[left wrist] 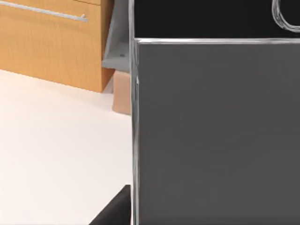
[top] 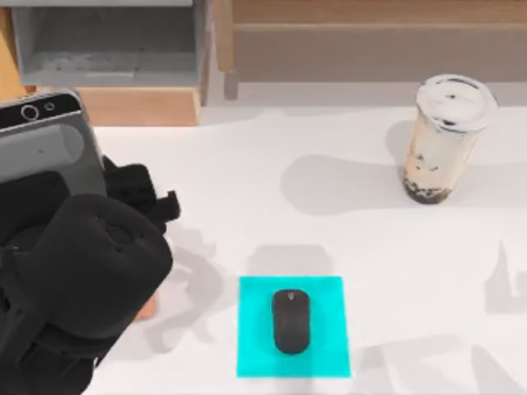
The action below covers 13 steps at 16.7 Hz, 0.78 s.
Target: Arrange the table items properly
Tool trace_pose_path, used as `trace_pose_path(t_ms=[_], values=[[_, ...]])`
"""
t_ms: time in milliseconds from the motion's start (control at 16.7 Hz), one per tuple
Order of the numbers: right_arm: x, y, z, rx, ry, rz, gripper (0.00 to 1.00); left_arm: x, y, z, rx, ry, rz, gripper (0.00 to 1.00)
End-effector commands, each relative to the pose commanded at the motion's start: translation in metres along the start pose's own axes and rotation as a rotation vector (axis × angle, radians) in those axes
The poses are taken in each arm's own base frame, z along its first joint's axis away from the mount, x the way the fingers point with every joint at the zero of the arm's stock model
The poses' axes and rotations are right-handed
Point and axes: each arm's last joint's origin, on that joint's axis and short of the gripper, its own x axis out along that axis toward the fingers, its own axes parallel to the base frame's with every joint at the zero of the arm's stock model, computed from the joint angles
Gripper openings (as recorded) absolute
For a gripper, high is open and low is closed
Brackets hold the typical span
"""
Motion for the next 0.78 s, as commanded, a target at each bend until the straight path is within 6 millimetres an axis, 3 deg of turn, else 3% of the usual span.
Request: trace_pose_path(t_ms=[480, 780], values=[[0.000, 0.000, 0.000, 0.000, 0.000, 0.000, 1.00, 0.043, 0.001, -0.043, 0.079, 0.118, 0.036, 0.00], [0.000, 0.000, 0.000, 0.000, 0.000, 0.000, 1.00, 0.056, 0.002, -0.047, 0.070, 0.134, 0.049, 0.00]])
